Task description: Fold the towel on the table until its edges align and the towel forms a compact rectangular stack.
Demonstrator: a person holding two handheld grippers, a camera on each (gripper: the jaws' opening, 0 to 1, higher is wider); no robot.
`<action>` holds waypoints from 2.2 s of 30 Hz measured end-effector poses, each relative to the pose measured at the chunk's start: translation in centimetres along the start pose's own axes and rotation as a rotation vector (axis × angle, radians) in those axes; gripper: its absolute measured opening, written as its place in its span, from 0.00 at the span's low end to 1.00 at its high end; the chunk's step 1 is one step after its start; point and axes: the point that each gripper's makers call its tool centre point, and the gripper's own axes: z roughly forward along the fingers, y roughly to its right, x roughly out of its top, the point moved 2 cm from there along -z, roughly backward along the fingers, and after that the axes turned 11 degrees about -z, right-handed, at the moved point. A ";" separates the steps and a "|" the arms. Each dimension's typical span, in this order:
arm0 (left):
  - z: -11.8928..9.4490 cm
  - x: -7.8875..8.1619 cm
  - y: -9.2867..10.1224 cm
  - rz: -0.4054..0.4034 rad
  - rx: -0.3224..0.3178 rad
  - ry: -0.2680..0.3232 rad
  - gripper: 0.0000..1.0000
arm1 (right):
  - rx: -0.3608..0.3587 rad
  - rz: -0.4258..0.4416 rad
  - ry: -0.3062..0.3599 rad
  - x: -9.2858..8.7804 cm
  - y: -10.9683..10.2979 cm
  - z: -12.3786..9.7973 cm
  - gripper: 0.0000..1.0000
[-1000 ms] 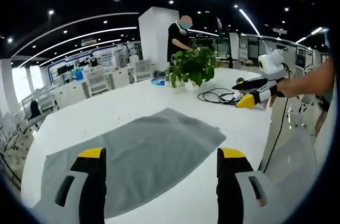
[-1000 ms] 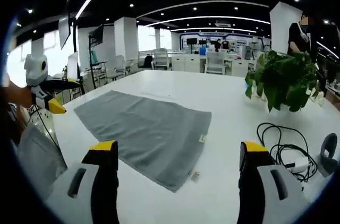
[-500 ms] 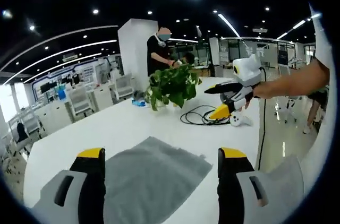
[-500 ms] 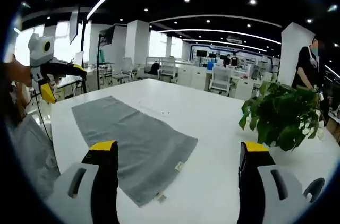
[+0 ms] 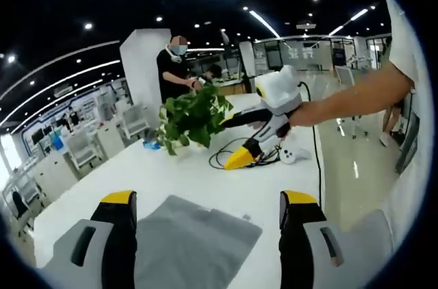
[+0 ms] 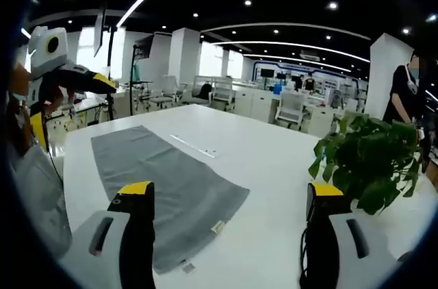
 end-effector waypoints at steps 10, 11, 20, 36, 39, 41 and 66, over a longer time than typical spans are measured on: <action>3.2 -1.6 1.9 -0.043 -0.050 -0.058 0.83 | 0.025 0.037 -0.029 -1.5 1.4 2.9 0.84; 3.6 -1.7 1.9 -0.046 -0.052 -0.064 0.82 | 0.032 0.047 -0.031 -1.7 1.5 3.3 0.84; 6.8 -4.6 2.4 -0.064 -0.093 -0.148 0.73 | 0.094 0.087 -0.097 -4.2 2.2 7.7 0.79; 11.2 -10.6 4.7 -0.086 -0.224 -0.273 0.48 | 0.138 0.167 -0.162 -9.0 2.3 14.3 0.66; 12.1 -11.9 5.5 -0.098 -0.247 -0.304 0.44 | 0.135 0.140 -0.182 -9.8 2.2 15.7 0.58; 12.6 -12.5 5.8 -0.103 -0.258 -0.314 0.43 | 0.112 0.153 -0.185 -9.9 2.7 16.8 0.53; 15.3 -19.2 6.9 -0.050 -0.272 -0.475 0.27 | 0.172 0.133 -0.352 -14.4 0.6 24.5 0.40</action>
